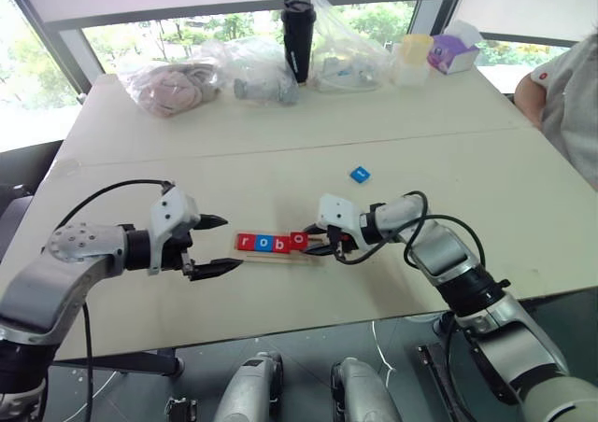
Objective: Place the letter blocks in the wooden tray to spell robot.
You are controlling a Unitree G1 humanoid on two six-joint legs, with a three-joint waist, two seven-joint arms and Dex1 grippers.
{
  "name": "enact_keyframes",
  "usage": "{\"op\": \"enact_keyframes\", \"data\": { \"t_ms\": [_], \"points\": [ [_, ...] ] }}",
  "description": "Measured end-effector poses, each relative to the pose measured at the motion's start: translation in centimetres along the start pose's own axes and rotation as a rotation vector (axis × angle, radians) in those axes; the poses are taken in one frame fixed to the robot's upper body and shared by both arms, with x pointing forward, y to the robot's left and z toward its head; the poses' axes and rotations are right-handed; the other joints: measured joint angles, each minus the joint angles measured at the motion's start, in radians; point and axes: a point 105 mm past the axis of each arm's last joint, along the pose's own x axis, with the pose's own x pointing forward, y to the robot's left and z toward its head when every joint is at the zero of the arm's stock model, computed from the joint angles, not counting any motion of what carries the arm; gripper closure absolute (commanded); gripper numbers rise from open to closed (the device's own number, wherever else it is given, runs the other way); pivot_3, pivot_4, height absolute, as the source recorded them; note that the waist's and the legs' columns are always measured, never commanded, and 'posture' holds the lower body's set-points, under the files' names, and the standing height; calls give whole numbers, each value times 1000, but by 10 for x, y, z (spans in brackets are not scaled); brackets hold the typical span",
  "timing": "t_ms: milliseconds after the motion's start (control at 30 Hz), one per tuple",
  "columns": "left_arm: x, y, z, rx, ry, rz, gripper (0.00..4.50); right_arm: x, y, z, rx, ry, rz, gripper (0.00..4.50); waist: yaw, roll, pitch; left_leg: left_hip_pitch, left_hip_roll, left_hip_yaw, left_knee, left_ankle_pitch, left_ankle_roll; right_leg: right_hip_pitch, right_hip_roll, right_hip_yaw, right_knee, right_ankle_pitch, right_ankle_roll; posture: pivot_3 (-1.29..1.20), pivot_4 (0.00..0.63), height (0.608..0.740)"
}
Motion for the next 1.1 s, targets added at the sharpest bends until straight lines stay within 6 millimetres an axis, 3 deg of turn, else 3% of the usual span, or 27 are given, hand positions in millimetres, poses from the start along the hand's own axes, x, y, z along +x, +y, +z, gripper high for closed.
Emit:
{"op": "enact_keyframes", "data": {
  "t_ms": [200, 433, 667, 967, 1100],
  "points": [
    [1, 1, 2, 6, -8, 0, 0, 1, 3, -4, 19, 3, 9, 47, 0, 0, 0, 0, 0, 0, 0, 0, 0, 0, 0, 0, 0, 0, 0, 0, 150, 740],
    [2, 0, 2, 3, -10, -2, 0, 0, 0, -4, 33, -8, -25, 47, 0, 0, 0, 0, 0, 0, 0, 0, 0, 0, 0, 0, 0, 0, 0, 0, 150, 740],
    [2, 0, 2, 0, -11, -2, 0, -22, -41, 6, 63, -68, -226, 47, 0, 0, 0, 1, 0, 0, 0, 0, 0, 1, 0, 0, 0, 0, 0, 0, 150, 740],
    [3, -1, 7, -11, -24, -20, 0, -14, -52, -23, 68, -7, -297, 47, -2, 0, 0, 1, 0, 0, 1, 1, -1, 1, 0, 0, 2, 0, 0, 0, 150, 740],
    [3, -1, 7, -10, -25, -19, 0, -4, -46, -22, 54, -14, -262, 47, -2, 0, 0, 1, 0, 0, 1, 1, -1, 1, 1, 0, 4, 0, 1, 0, 150, 740]
  ]
}}
